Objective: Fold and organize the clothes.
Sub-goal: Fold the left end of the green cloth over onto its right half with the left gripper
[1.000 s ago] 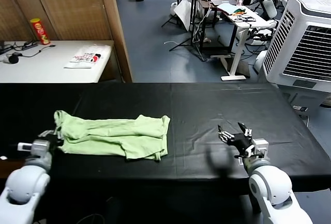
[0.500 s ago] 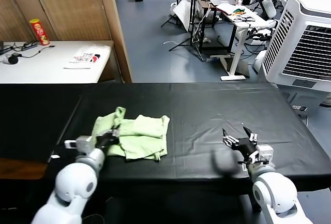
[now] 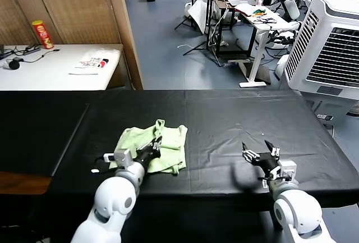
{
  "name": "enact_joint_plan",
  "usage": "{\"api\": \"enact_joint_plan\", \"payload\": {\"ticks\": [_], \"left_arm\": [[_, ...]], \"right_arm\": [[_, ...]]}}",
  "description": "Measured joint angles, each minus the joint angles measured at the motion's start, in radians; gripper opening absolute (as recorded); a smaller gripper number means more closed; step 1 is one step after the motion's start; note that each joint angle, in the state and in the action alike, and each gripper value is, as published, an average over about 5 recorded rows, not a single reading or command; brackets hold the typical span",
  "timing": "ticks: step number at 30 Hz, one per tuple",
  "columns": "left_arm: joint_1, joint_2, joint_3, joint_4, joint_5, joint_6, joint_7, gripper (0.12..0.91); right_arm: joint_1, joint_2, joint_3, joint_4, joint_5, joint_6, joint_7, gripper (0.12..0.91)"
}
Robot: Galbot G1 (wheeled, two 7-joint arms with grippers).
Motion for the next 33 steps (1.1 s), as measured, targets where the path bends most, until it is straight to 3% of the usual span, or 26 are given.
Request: {"api": "enact_joint_plan", "payload": {"ticks": [9,21,24,30,33], "left_arm": [[-0.004,-0.002,0.000,-0.026,0.027,-0.011,0.007,0.179],[-0.010,-0.046,0.033,0.025,0.071,-0.058,0.055,0.185],[-0.015,-0.066,0.041,0.049,0.049,-0.061,0.056,0.271],[-0.024,-0.107,0.035,0.056,-0.086,-0.034,0.024,0.596],[-0.018,-0.108,0.022,0.039,-0.103,-0.039,0.034,0.733]], "right_arm": [[0.001,0.001,-0.003,-0.003,-0.002,0.000,-0.001,0.798],[0.000,0.005,-0.006,-0.005,-0.008,0.001,-0.010,0.798],[0.007,0.000,-0.012,-0.009,-0.008,0.008,-0.020,0.798],[0.033,-0.011,-0.048,-0.027,0.004,0.026,-0.057,0.798],[0.057,-0.019,-0.081,-0.039,0.021,0.034,-0.081,0.798]]}}
